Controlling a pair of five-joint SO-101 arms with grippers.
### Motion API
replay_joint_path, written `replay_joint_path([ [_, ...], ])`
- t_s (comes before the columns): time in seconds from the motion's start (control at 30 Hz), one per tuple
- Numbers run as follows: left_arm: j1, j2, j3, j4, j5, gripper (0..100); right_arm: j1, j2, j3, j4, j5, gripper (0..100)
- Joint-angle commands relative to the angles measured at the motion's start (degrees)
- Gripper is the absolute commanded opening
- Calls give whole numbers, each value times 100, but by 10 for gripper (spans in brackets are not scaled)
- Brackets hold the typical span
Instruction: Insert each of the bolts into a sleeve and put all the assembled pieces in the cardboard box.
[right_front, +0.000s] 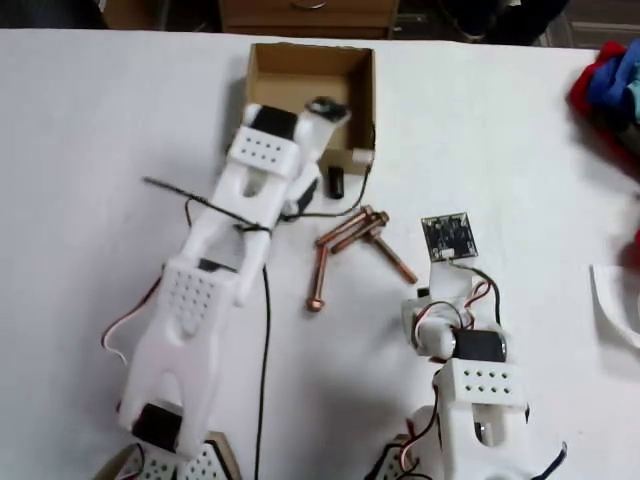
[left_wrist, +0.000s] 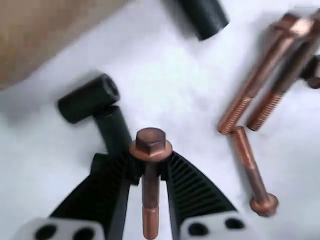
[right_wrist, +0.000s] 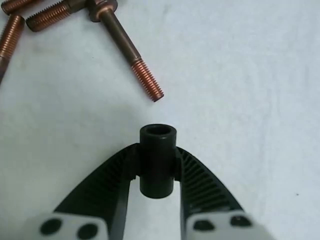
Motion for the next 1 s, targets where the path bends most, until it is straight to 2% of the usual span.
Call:
replay_joint_path([
  [0.0, 97, -1653, 558, 132, 193, 25, -4, -145, -141, -31, -26, 21],
  [0.07, 220, -2514, 1367, 132, 387, 25, -4, -347, -141, 119, -9, 21],
  [0.17, 352, -3930, 2747, -237, 299, 25, -4, -1200, 70, 444, -9, 21],
  [0.37, 352, -6620, 5780, -2224, 185, 25, -48, -4224, 826, 1332, 0, 21],
  [0.43, 360, -7429, 6721, -2866, 185, 25, -84, -4620, 985, 1411, 0, 21],
  [0.57, 387, -8695, 8101, -3956, 229, 25, -734, -4031, 993, 734, 9, 21],
  [0.7, 360, -9363, 8857, -4888, 237, 25, -1824, -4022, 1222, -690, -44, 21],
  [0.83, 360, -9433, 9033, -5055, 246, 25, -2712, -4022, 1908, -2580, -53, 21],
  [0.97, 360, -9477, 9095, -5046, 237, 25, -3029, -3890, 1908, -2809, -53, 21],
])
